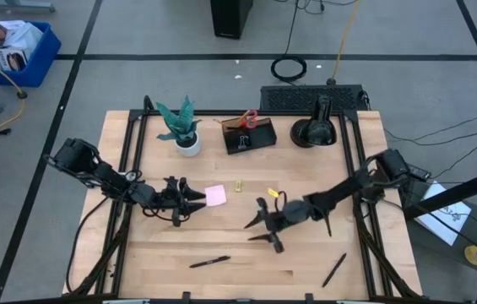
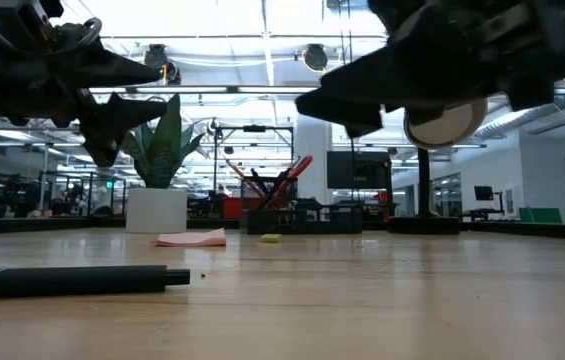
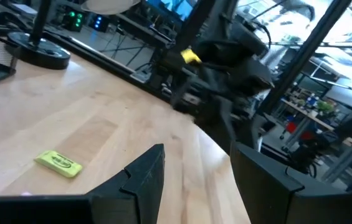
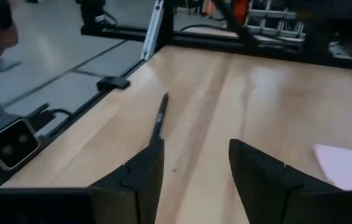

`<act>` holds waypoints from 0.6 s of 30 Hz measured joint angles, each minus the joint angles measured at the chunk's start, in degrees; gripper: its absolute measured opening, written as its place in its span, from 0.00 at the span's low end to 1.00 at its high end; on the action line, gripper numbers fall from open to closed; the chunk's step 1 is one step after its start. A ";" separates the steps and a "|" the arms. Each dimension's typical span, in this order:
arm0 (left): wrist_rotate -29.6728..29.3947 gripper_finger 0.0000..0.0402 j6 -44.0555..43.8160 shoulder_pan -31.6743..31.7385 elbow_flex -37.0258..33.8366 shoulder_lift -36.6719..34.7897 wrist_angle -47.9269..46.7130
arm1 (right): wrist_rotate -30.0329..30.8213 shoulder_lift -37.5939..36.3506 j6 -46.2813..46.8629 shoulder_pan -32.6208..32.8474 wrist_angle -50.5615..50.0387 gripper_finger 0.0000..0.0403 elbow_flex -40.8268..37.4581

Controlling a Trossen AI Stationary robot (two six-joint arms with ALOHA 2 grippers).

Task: Pick and place office supplies into organizer
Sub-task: Put the black pen into the black mesh desk organizer

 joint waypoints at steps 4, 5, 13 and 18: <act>-0.21 0.46 -0.47 0.00 0.00 0.00 0.20 | 3.66 4.28 -0.39 3.16 0.10 0.43 2.66; -0.20 0.46 -0.98 0.00 0.01 0.00 0.35 | 4.55 5.56 -0.60 3.53 0.26 0.43 3.64; -0.35 0.46 -1.85 0.42 0.12 -0.02 1.71 | 4.73 15.79 -1.77 3.65 0.84 0.50 12.94; -0.39 0.46 -2.07 0.37 0.00 0.00 -0.03 | 4.73 20.23 0.14 3.65 0.34 0.56 17.48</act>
